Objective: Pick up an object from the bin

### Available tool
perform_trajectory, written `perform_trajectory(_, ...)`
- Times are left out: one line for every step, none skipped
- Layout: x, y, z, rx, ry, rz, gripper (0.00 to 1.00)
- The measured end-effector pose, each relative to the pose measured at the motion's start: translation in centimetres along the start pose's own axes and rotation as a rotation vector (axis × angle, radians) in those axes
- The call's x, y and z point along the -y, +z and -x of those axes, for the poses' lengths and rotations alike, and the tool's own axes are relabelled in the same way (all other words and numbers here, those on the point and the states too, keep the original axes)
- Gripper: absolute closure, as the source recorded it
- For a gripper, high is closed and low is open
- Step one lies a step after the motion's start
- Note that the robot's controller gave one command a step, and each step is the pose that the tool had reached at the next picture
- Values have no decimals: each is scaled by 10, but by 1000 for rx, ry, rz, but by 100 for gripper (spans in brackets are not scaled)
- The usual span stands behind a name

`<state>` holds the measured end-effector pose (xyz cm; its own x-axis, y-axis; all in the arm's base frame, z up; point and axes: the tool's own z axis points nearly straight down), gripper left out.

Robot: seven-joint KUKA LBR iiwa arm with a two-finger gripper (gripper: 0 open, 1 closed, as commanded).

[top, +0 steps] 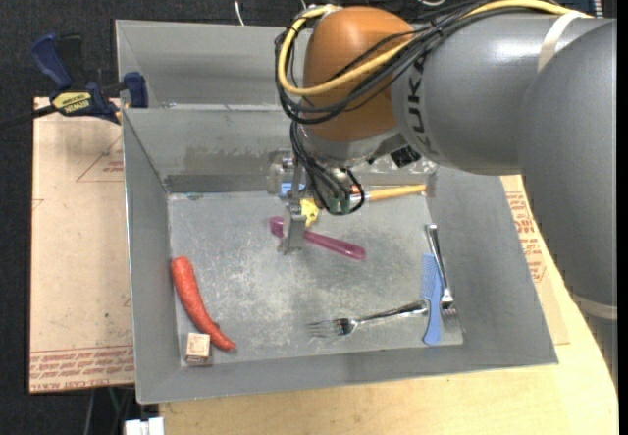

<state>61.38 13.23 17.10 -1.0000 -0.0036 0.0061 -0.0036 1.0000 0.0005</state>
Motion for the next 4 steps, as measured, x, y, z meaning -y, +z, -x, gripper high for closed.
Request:
perform_trajectory(1,-5,2,8,4,1,0)
perform_trajectory(52,85,26,9,198,3,0)
perform_trajectory(56,100,23,12,53,3,0)
perform_trajectory(76,101,19,3,350,3,0)
